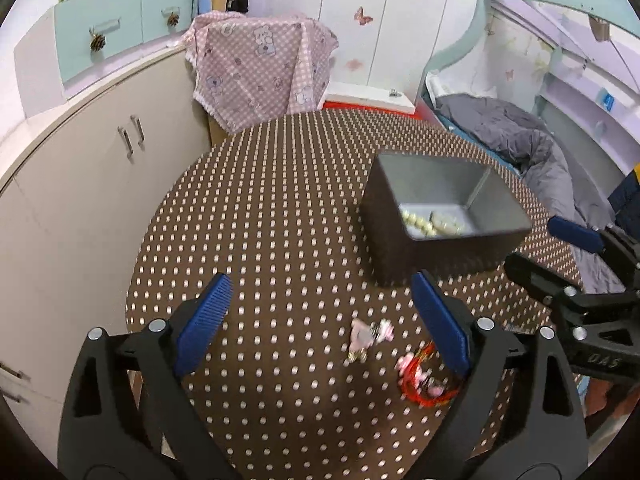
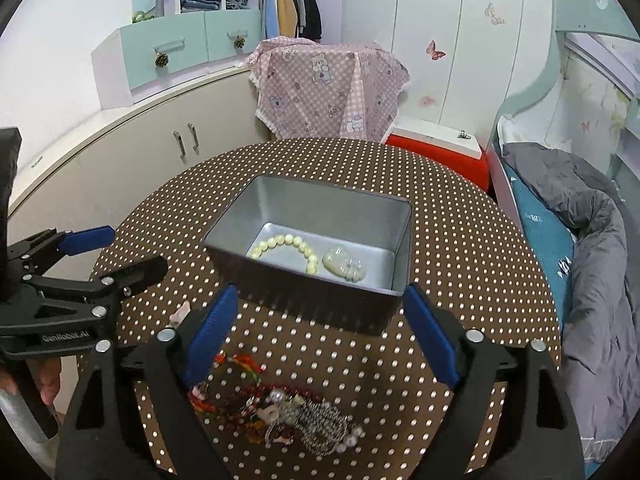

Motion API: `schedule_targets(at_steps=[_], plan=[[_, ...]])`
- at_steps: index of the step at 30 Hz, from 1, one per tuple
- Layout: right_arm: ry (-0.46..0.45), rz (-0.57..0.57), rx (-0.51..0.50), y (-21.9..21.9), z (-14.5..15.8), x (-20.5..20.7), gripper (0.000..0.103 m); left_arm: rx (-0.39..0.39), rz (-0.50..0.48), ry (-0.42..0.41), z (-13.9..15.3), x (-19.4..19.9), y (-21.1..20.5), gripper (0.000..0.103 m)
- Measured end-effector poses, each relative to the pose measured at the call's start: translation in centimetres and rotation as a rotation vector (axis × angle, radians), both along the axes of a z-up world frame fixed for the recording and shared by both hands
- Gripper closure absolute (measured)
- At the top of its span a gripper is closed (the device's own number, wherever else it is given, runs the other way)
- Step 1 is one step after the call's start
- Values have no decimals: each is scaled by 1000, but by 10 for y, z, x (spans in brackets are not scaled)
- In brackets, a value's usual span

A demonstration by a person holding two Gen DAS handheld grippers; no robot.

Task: Organize jewelry
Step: 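Withdraw both tools from the box back toward the remaining jewelry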

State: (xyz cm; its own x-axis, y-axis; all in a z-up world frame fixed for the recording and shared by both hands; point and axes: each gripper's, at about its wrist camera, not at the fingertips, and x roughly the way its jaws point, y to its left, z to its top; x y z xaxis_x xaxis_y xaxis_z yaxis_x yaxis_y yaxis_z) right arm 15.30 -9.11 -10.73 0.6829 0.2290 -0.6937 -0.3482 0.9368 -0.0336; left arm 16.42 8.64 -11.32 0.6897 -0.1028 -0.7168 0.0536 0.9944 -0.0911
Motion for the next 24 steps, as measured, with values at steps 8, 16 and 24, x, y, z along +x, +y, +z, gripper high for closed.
schedule_targets(at_steps=[8, 16, 24], plan=[[71, -17, 2, -1, -19, -3, 15, 37, -67, 56, -27, -7, -10, 13], [121, -21, 8, -2, -33, -6, 15, 85, -116, 55, -41, -5, -22, 32], [136, -27, 7, -2, -37, -8, 15, 105, -121, 50, -44, 0, -26, 70]])
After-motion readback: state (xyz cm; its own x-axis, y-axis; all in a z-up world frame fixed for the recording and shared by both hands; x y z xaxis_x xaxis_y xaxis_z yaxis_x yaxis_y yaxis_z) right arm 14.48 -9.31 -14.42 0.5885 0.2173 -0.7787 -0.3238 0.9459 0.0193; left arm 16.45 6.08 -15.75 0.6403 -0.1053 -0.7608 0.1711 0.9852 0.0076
